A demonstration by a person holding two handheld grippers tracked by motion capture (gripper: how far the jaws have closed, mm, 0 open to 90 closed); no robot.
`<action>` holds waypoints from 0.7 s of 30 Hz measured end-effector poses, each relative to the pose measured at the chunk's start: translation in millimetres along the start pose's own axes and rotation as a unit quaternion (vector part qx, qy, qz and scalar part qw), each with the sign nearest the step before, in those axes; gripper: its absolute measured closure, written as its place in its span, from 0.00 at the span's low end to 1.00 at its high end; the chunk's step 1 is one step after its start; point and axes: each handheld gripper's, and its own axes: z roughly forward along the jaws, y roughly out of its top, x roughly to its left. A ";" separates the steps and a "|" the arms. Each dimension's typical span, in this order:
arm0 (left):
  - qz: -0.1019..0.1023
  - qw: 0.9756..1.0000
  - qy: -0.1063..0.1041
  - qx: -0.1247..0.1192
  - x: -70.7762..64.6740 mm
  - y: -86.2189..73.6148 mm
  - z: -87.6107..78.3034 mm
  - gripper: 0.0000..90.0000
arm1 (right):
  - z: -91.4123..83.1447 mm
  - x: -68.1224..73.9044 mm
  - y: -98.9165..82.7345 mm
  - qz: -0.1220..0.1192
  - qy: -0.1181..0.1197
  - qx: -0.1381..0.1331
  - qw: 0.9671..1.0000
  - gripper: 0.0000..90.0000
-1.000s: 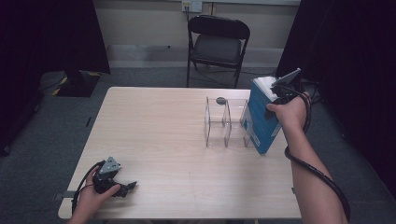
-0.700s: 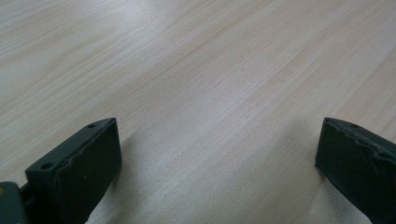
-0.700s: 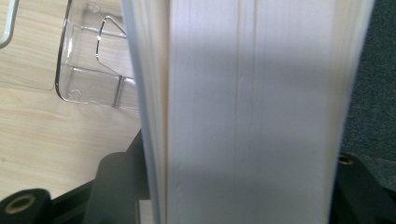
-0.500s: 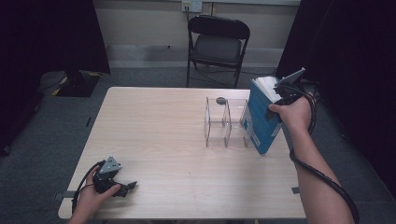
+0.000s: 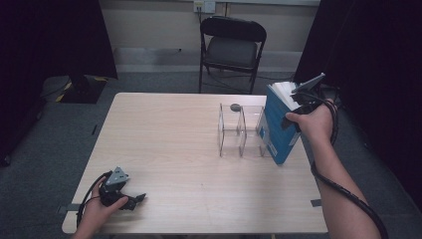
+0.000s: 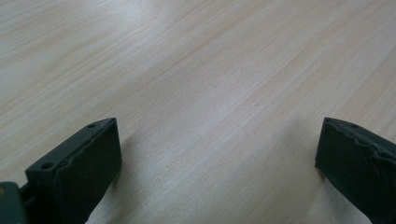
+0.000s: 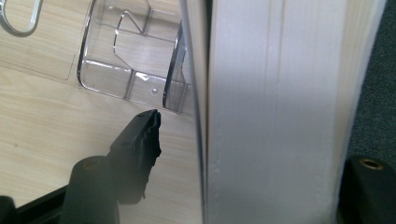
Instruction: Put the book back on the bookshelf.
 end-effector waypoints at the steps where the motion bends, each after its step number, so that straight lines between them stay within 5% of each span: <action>1: 0.000 1.000 0.000 0.000 0.0 0.0 -0.1 0.00 | 0.0 -0.1 -0.6 -0.002 0.002 0.000 1.000 0.35; 21: 0.000 1.000 -0.001 0.000 -0.1 -0.1 -0.2 0.00 | -12.0 7.0 -14.5 -0.023 -0.003 -0.008 1.000 0.26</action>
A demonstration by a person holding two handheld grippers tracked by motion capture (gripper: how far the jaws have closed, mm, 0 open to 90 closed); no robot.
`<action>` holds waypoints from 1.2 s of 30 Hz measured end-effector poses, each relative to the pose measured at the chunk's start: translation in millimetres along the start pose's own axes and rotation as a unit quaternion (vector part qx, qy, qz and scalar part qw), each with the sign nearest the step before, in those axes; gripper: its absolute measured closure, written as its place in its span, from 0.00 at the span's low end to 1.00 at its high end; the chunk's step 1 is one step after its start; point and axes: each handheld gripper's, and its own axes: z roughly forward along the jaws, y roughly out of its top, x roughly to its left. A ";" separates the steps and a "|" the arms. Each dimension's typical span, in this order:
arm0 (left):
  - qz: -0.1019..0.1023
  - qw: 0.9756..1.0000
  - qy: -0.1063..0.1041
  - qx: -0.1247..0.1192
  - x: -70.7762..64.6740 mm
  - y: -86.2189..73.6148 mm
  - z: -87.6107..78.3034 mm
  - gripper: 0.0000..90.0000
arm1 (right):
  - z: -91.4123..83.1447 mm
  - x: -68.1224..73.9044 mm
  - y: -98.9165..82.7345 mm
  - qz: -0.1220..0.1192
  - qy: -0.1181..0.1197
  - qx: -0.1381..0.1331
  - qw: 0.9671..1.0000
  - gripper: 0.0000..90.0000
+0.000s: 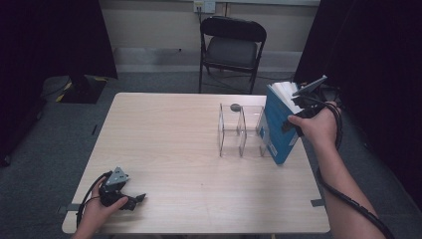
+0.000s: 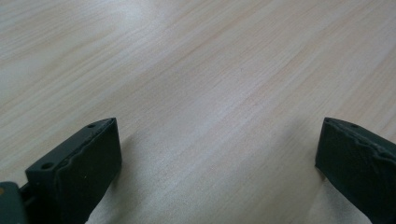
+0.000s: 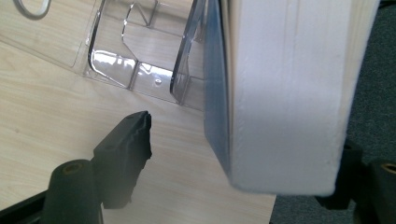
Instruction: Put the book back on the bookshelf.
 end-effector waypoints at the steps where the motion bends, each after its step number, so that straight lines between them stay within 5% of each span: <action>1: 0.000 1.000 0.000 0.000 0.0 0.0 0.0 0.00 | -0.7 0.9 -1.0 0.005 -0.001 -0.002 1.000 0.26; 17: 0.002 1.000 0.001 0.000 -0.1 -0.1 -0.3 0.00 | -4.1 8.0 -18.5 -0.016 -0.004 -0.012 1.000 0.21; 28: 0.005 1.000 0.000 0.004 0.4 0.0 -0.8 0.00 | -5.3 9.0 -31.0 -0.022 -0.003 0.005 1.000 0.22; 36: 0.005 1.000 0.000 0.004 0.3 -0.1 -0.9 0.00 | 2.0 16.7 -37.7 -0.051 -0.014 0.013 0.998 0.22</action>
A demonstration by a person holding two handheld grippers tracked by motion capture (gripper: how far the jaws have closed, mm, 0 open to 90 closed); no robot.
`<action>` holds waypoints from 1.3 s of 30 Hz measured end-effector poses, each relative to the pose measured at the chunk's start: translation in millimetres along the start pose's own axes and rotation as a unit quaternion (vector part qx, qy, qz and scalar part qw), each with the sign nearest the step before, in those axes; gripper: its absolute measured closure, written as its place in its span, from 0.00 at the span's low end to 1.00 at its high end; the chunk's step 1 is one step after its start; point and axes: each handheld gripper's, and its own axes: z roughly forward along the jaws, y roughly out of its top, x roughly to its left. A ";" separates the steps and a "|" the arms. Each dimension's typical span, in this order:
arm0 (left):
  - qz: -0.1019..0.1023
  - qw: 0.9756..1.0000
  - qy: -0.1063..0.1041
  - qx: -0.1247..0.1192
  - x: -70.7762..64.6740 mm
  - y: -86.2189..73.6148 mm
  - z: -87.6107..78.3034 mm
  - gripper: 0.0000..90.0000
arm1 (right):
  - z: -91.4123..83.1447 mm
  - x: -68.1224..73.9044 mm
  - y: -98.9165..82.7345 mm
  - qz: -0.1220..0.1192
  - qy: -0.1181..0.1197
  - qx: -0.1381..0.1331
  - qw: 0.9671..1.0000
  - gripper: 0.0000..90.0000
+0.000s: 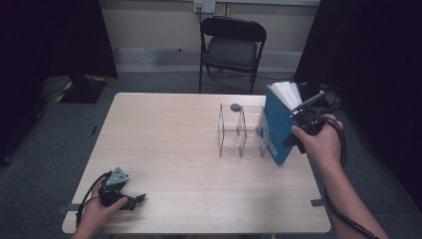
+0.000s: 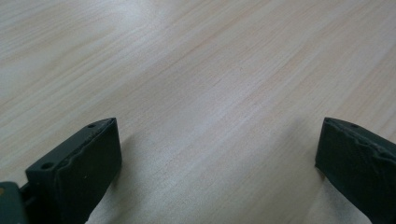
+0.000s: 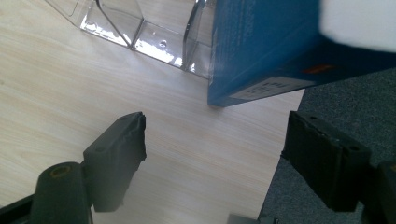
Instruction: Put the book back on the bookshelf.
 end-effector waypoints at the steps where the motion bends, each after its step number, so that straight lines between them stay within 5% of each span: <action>1: 0.000 1.000 0.000 0.000 0.0 0.0 0.0 0.00 | 0.5 1.2 -0.4 -0.001 0.005 -0.003 1.000 0.22; 11: -0.002 1.000 0.003 -0.005 -0.6 -0.4 0.8 0.00 | 7.6 17.6 -2.5 -0.022 0.007 -0.012 1.000 0.22; 39: -0.005 1.000 0.002 -0.005 -0.9 -0.5 1.1 0.00 | 41.3 76.2 6.2 -0.087 0.066 -0.022 0.994 0.21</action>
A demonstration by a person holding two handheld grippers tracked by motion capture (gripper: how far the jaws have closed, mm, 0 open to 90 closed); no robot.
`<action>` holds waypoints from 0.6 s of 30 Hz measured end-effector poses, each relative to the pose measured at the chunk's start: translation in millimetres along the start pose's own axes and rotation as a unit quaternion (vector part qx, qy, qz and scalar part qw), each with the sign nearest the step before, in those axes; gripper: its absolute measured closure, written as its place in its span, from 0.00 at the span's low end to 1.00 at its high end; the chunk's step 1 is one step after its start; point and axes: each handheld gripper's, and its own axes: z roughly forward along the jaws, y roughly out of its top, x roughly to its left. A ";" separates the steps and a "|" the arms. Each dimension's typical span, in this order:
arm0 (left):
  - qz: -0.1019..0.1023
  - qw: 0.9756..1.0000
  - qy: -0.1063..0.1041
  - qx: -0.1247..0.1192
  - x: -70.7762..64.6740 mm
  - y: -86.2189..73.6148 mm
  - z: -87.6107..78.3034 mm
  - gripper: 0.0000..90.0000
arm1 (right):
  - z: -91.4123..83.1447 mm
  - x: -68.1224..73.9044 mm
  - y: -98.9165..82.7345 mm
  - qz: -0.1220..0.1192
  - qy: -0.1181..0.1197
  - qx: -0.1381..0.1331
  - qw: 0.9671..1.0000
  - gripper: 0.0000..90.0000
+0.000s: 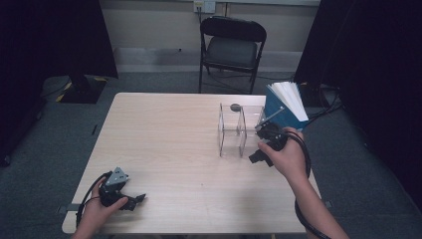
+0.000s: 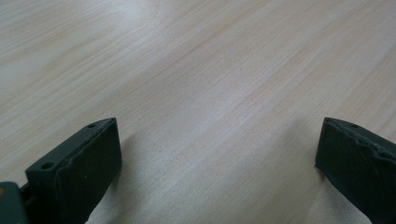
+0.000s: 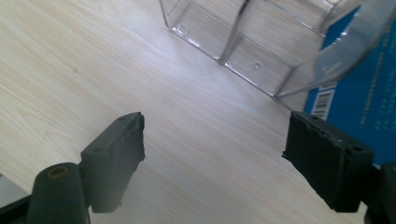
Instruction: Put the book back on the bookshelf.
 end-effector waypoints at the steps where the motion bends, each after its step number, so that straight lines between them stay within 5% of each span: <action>1: 0.000 1.000 0.000 0.000 0.0 0.0 0.0 0.00 | 1.2 1.6 0.7 -0.001 0.004 0.002 1.000 0.21; 18: 0.004 1.000 0.000 0.002 0.4 0.0 -0.2 0.00 | 20.2 19.9 3.7 -0.018 0.026 -0.008 0.999 0.21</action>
